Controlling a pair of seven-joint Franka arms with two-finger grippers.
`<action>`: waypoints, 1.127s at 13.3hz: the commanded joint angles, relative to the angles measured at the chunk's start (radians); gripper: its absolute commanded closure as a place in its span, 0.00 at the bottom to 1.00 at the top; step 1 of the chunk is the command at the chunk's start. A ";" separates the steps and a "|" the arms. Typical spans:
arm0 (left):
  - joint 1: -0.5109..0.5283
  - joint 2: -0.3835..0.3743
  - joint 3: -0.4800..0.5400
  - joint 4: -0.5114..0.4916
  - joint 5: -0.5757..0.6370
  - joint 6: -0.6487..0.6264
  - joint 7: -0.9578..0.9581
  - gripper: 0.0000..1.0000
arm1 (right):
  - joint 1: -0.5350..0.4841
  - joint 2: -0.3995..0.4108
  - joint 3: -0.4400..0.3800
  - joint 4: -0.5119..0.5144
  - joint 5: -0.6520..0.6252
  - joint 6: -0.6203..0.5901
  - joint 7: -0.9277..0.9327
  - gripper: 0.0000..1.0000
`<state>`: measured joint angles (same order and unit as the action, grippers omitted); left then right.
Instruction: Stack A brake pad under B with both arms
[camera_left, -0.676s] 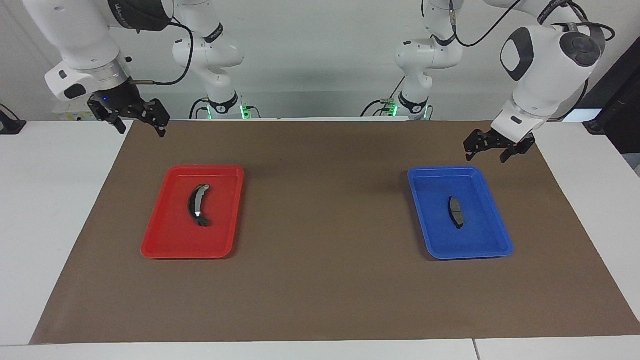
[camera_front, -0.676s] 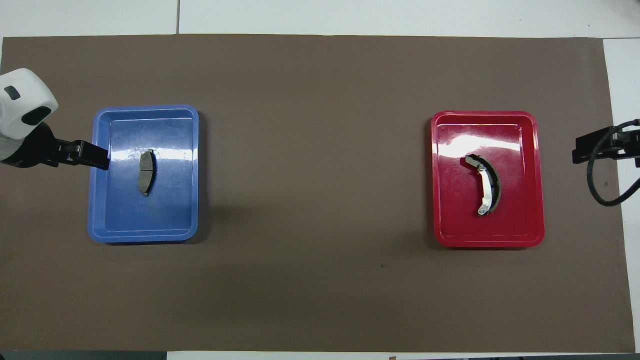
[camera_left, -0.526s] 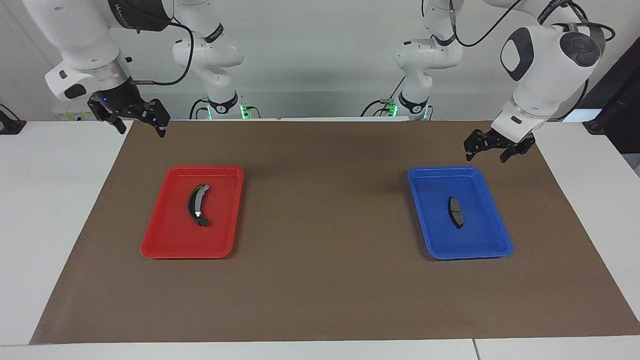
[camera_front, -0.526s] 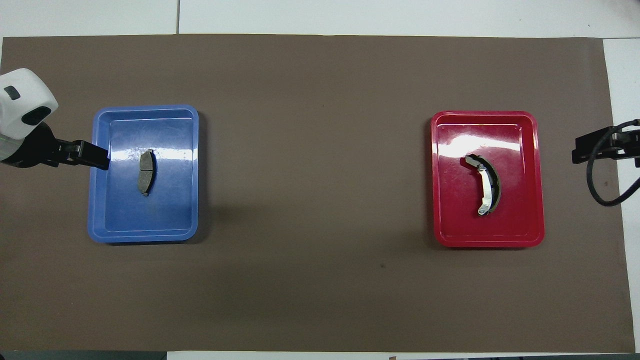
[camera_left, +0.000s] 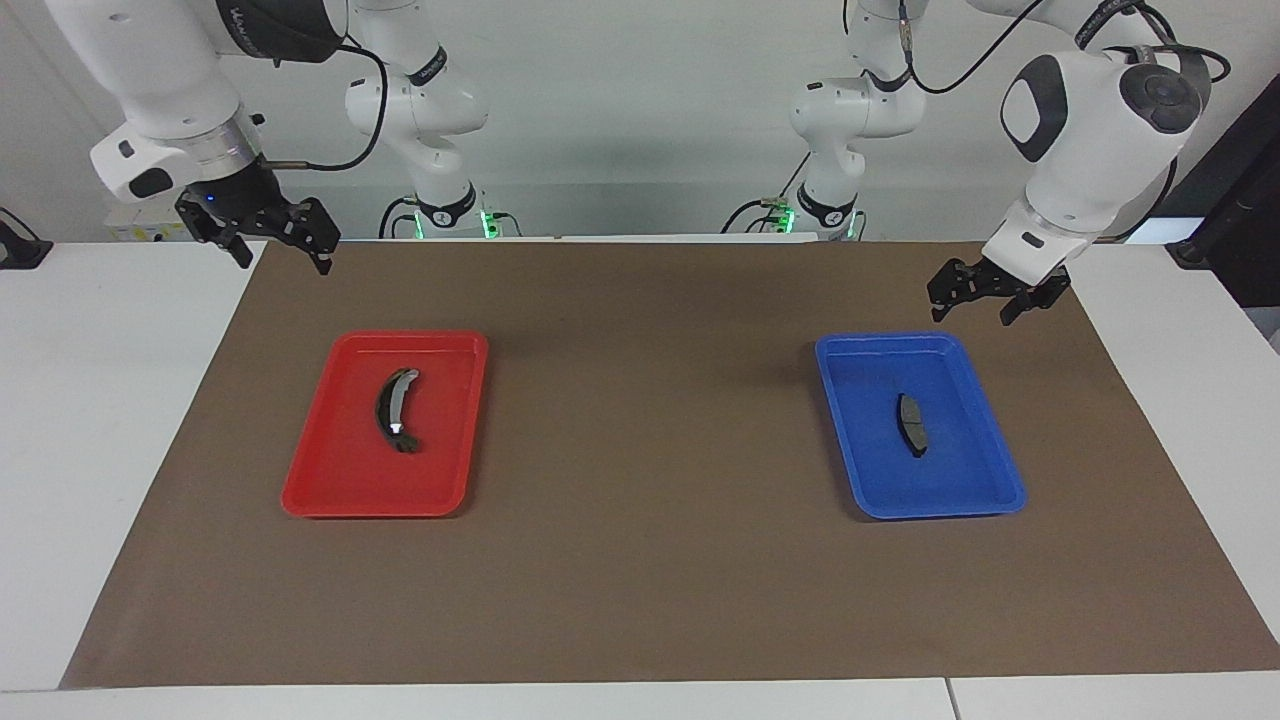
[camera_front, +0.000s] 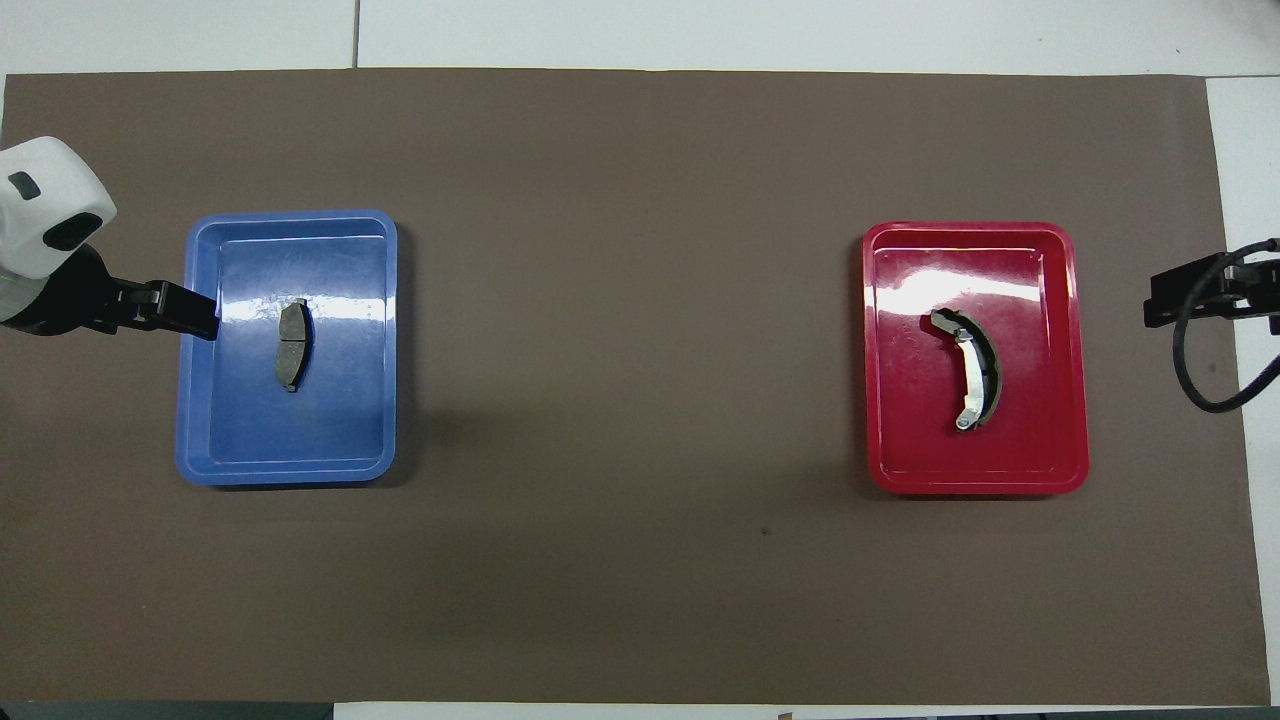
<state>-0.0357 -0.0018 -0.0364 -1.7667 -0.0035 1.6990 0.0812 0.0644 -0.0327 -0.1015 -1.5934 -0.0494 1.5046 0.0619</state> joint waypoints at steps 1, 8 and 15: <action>0.000 -0.009 0.003 -0.007 -0.001 0.013 0.005 0.01 | 0.002 -0.012 -0.003 -0.016 -0.004 0.013 -0.010 0.00; 0.007 -0.012 0.003 -0.032 -0.001 0.100 0.009 0.02 | -0.001 -0.012 -0.003 -0.016 -0.003 0.013 -0.010 0.00; 0.008 0.092 0.003 -0.218 -0.001 0.417 0.009 0.04 | -0.003 -0.012 -0.003 -0.016 -0.001 0.013 -0.011 0.00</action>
<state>-0.0340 0.0642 -0.0352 -1.9313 -0.0035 2.0263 0.0812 0.0635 -0.0327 -0.1015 -1.5934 -0.0494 1.5046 0.0619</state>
